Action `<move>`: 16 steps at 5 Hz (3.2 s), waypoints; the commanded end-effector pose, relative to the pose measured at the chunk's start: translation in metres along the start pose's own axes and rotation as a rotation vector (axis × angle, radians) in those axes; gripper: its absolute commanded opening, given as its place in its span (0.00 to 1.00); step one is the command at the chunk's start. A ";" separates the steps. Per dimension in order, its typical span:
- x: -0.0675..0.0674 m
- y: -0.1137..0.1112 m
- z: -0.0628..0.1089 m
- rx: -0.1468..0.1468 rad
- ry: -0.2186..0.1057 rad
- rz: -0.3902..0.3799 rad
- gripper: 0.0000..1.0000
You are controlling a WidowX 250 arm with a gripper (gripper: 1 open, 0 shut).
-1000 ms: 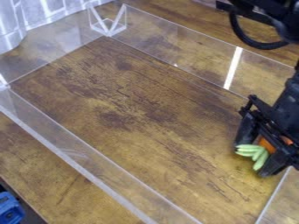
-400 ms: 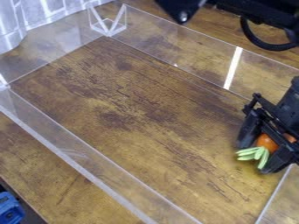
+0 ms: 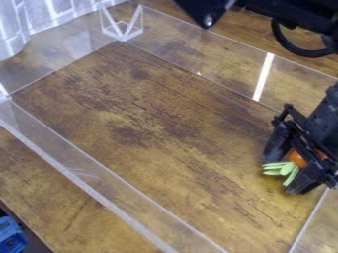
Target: Put the lemon on the blue tray
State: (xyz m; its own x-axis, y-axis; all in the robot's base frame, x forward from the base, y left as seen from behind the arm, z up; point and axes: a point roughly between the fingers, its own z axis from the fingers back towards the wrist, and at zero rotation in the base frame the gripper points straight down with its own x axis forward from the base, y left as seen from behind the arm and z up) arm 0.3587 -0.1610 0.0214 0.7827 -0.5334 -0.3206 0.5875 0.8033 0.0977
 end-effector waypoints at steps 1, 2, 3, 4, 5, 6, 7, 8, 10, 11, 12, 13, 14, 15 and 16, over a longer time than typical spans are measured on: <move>0.009 0.011 0.008 0.025 -0.040 -0.017 0.00; 0.019 0.005 0.010 0.041 -0.044 -0.060 0.00; 0.028 -0.001 0.013 0.056 -0.047 -0.097 0.00; 0.015 0.005 0.016 0.059 -0.043 -0.109 0.00; 0.005 0.014 0.022 0.054 -0.038 -0.117 0.00; 0.007 0.020 0.025 0.038 -0.028 -0.091 0.00; 0.010 0.023 0.020 0.020 -0.020 -0.053 0.00; 0.015 0.025 0.017 -0.004 -0.011 0.006 0.00; 0.023 0.023 0.013 -0.023 0.004 0.014 0.00; 0.020 0.019 0.017 -0.006 -0.005 -0.047 0.00; 0.016 0.020 0.014 -0.022 -0.004 -0.015 0.00; 0.011 0.021 0.011 -0.039 -0.003 0.018 0.00; 0.008 0.023 0.009 -0.055 0.000 0.054 0.00; 0.006 0.024 0.008 -0.059 0.001 0.056 0.00; 0.005 0.025 0.007 -0.068 0.006 0.062 0.00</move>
State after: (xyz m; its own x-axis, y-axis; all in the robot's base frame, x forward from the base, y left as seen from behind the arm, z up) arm 0.3728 -0.1552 0.0190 0.7879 -0.5061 -0.3508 0.5555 0.8300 0.0503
